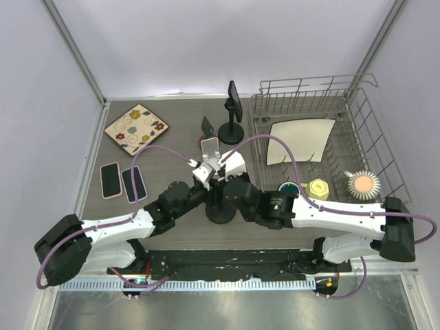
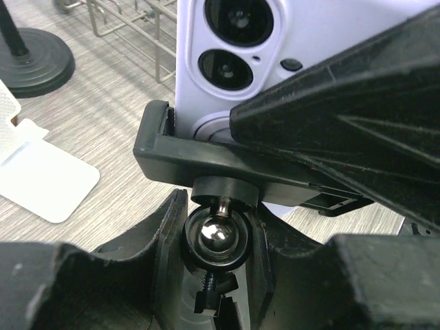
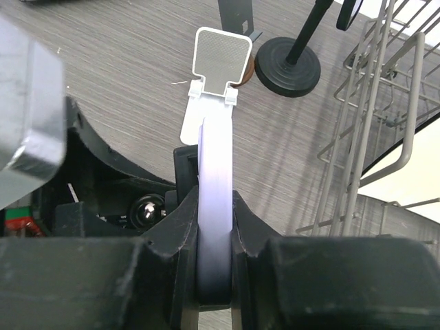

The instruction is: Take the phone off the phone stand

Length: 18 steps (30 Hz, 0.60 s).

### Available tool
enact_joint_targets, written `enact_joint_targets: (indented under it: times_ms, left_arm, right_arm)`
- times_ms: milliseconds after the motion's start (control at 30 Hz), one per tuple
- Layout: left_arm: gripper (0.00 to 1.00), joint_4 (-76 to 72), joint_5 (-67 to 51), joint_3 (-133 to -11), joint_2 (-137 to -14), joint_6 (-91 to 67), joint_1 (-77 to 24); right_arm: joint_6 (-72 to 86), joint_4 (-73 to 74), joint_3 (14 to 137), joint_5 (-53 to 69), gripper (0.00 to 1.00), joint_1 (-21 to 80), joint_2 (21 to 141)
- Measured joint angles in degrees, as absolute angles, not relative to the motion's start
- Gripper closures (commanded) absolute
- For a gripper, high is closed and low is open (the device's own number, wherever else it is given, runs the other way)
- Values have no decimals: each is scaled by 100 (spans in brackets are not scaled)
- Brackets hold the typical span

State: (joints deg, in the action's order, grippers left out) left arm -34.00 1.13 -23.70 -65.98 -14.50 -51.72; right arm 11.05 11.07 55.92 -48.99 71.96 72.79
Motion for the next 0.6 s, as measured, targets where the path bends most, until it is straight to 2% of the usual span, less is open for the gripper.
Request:
enact_joint_targets:
  times_ms: [333,600]
  left_arm:
    - [100,-3835,1243,-1938,-6287,-1588,-5559]
    - [100,-4029,1487,-1920,-6405,-1599,-5666]
  right_arm:
    - [1723,1079,5889,-5312,99,7078,7638]
    - [1911,998,5931,-5428,99,6987,7738]
